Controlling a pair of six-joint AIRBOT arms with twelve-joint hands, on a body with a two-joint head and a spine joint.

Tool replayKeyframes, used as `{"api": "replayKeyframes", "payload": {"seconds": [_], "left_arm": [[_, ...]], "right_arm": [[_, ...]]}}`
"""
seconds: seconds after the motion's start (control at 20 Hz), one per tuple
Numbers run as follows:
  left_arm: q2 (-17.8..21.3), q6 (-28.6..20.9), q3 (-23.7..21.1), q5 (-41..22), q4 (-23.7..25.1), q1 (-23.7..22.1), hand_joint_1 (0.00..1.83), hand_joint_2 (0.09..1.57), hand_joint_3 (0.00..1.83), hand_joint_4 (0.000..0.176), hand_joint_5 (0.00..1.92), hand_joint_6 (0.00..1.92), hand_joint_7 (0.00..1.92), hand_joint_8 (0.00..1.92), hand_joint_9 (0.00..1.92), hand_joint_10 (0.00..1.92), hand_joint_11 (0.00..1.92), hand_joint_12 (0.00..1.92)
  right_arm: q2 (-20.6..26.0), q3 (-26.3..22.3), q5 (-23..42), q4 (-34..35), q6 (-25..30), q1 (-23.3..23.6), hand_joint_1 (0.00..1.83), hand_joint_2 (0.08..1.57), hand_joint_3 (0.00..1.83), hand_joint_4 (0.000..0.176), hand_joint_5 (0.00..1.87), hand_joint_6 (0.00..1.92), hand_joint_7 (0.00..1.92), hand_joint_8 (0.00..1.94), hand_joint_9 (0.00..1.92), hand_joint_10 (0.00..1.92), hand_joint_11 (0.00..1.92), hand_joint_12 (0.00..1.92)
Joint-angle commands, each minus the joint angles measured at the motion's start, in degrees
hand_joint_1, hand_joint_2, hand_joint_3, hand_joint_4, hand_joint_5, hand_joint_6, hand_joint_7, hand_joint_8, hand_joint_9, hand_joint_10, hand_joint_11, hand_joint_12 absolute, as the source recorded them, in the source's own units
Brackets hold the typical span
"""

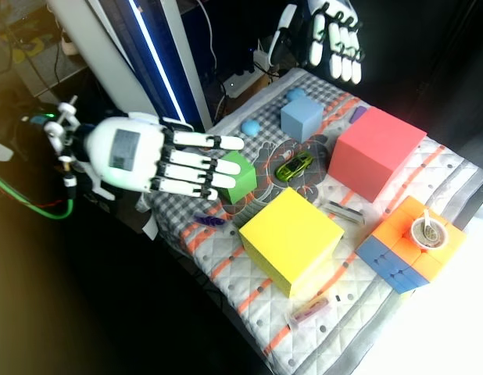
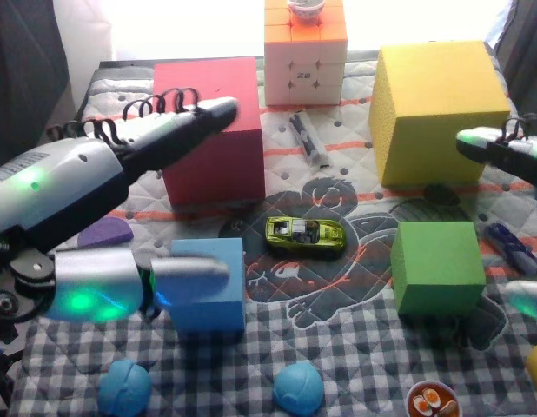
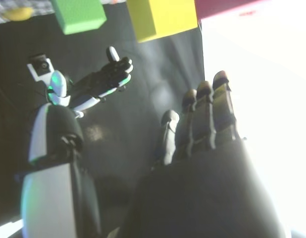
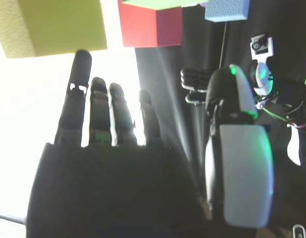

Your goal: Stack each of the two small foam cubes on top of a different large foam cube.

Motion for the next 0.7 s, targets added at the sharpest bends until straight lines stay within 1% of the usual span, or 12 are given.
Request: {"api": "replayKeyframes", "payload": {"seconds": [0.0, 0.05, 0.1, 0.15, 0.25, 0.35, 0.4, 0.45, 0.5, 0.55, 0.6, 0.65], "left_arm": [[-0.4, -0.2, 0.1, -6.5, 0.4, -0.9, 0.47, 1.18, 0.02, 0.026, 0.00, 0.00, 0.00, 0.00, 0.00, 0.01, 0.00, 0.08], [-0.5, -0.2, 0.2, -6.2, 0.4, -1.0, 0.49, 1.18, 0.01, 0.023, 0.00, 0.00, 0.00, 0.00, 0.00, 0.00, 0.00, 0.01], [-0.6, -0.2, 0.2, -5.7, 0.3, -1.0, 0.44, 1.19, 0.01, 0.038, 0.00, 0.00, 0.00, 0.00, 0.00, 0.00, 0.00, 0.00], [-0.8, -0.2, 0.3, -5.3, 0.2, -1.0, 0.44, 1.19, 0.01, 0.038, 0.00, 0.00, 0.00, 0.00, 0.00, 0.00, 0.00, 0.00], [-1.6, -0.2, 0.7, -3.3, -0.1, -1.0, 0.45, 1.19, 0.01, 0.037, 0.00, 0.00, 0.00, 0.00, 0.00, 0.00, 0.00, 0.00], [-2.9, -0.2, 1.6, -0.6, -1.1, -1.0, 0.42, 1.19, 0.01, 0.032, 0.00, 0.00, 0.00, 0.00, 0.00, 0.00, 0.00, 0.00], [-3.5, -0.2, 2.0, 0.4, -1.9, -1.0, 0.43, 1.18, 0.00, 0.010, 0.00, 0.00, 0.00, 0.00, 0.00, 0.00, 0.00, 0.00], [-4.0, -0.3, 2.4, 1.1, -2.7, -1.0, 0.45, 1.18, 0.00, 0.004, 0.00, 0.00, 0.00, 0.00, 0.00, 0.00, 0.00, 0.00], [-4.6, -0.3, 2.8, 2.5, -3.2, -1.0, 0.45, 1.18, 0.00, 0.012, 0.00, 0.00, 0.00, 0.00, 0.00, 0.00, 0.00, 0.00], [-5.1, -0.3, 3.1, 3.6, -3.3, -1.0, 0.41, 1.18, 0.00, 0.022, 0.00, 0.00, 0.00, 0.00, 0.00, 0.00, 0.00, 0.00], [-5.9, -0.3, 3.7, 5.6, -3.4, -1.0, 0.45, 1.15, 0.00, 0.028, 0.00, 0.00, 0.00, 0.00, 0.00, 0.00, 0.00, 0.00], [-6.4, -0.3, 4.0, 6.8, -3.6, -1.0, 0.45, 1.15, 0.00, 0.028, 0.00, 0.00, 0.00, 0.00, 0.00, 0.00, 0.00, 0.00]], "right_arm": [[0.0, 0.3, 6.5, 0.9, 0.2, 0.9, 0.54, 1.03, 0.22, 0.000, 0.00, 0.00, 0.02, 0.04, 0.00, 0.33, 0.00, 1.92], [-0.3, 0.4, 6.4, 0.8, 0.2, 1.1, 0.53, 1.05, 0.19, 0.000, 0.00, 0.00, 0.01, 0.04, 0.00, 0.28, 0.00, 1.92], [-0.8, 0.6, 6.2, 0.8, 0.2, 1.3, 0.58, 1.07, 0.16, 0.000, 0.00, 0.00, 0.00, 0.00, 0.00, 0.08, 0.00, 1.92], [-1.1, 0.7, 6.0, 0.8, 0.2, 1.5, 0.58, 1.07, 0.16, 0.000, 0.00, 0.00, 0.00, 0.00, 0.00, 0.08, 0.00, 1.92], [-2.3, 1.3, 4.9, 0.6, 0.2, 2.2, 0.54, 1.10, 0.09, 0.000, 0.00, 0.00, 0.00, 0.00, 0.00, 0.23, 0.00, 1.92], [-4.0, 2.3, 2.6, 0.4, 0.2, 3.6, 0.52, 1.09, 0.08, 0.000, 0.00, 0.00, 0.00, 0.00, 0.00, 0.24, 0.00, 1.92], [-4.8, 2.7, 1.6, 0.4, 0.2, 4.2, 0.51, 1.07, 0.07, 0.000, 0.00, 0.00, 0.00, 0.00, 0.00, 0.26, 0.00, 1.92], [-5.4, 3.2, 0.6, 0.4, 0.2, 4.5, 0.50, 1.07, 0.07, 0.000, 0.00, 0.00, 0.00, 0.00, 0.00, 0.33, 0.00, 1.92], [-6.0, 3.6, -0.2, 0.4, 0.2, 4.7, 0.51, 1.07, 0.07, 0.000, 0.00, 0.00, 0.02, 0.01, 0.00, 0.39, 0.00, 1.92], [-6.4, 3.9, -0.7, 0.4, 0.2, 4.8, 0.51, 1.07, 0.06, 0.000, 0.00, 0.00, 0.01, 0.01, 0.00, 0.37, 0.00, 1.92], [-7.1, 4.4, -1.8, 0.5, 0.2, 5.1, 0.53, 1.06, 0.06, 0.000, 0.00, 0.00, 0.02, 0.01, 0.00, 0.42, 0.00, 1.92], [-7.6, 4.8, -2.7, 0.5, 0.2, 5.4, 0.53, 1.06, 0.06, 0.000, 0.00, 0.00, 0.02, 0.01, 0.00, 0.42, 0.00, 1.92]]}}
